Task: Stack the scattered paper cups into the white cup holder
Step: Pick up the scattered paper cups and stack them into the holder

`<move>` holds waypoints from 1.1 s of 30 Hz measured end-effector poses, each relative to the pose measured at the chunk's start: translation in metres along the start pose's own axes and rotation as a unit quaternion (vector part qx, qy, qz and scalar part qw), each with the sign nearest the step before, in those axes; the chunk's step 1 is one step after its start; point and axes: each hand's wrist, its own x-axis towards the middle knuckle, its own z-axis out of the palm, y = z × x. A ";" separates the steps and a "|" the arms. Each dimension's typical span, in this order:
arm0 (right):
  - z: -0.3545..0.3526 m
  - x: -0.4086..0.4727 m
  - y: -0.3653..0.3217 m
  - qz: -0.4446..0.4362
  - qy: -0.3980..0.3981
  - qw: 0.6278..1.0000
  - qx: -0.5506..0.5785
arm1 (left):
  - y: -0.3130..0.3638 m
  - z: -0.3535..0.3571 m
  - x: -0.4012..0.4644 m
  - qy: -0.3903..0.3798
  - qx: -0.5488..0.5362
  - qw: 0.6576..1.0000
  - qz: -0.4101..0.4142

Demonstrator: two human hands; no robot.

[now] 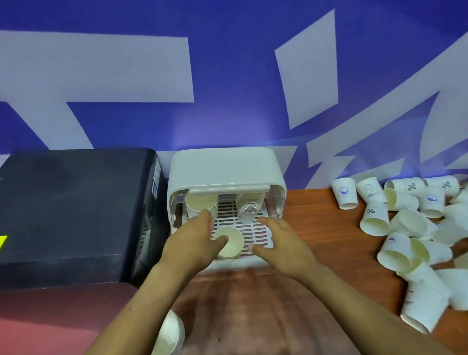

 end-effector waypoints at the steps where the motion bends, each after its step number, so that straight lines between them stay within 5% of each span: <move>1: -0.004 -0.004 0.003 -0.002 0.009 1.000 0.002 | 0.008 0.001 -0.003 -0.002 -0.011 1.000 0.010; 9: -0.049 -0.043 0.044 0.004 0.046 0.999 0.016 | 0.084 0.044 -0.034 -0.017 -0.033 0.997 0.067; 16: -0.116 -0.090 0.153 0.031 0.049 0.998 0.029 | 0.176 0.109 -0.053 -0.012 -0.016 0.998 0.051; 24: -0.181 -0.130 0.289 0.087 0.036 0.996 0.003 | 0.289 0.227 -0.063 -0.093 -0.016 0.994 0.048; 33: -0.181 -0.122 0.353 0.084 0.001 0.995 -0.053 | 0.334 0.301 -0.056 -0.147 0.013 0.988 0.031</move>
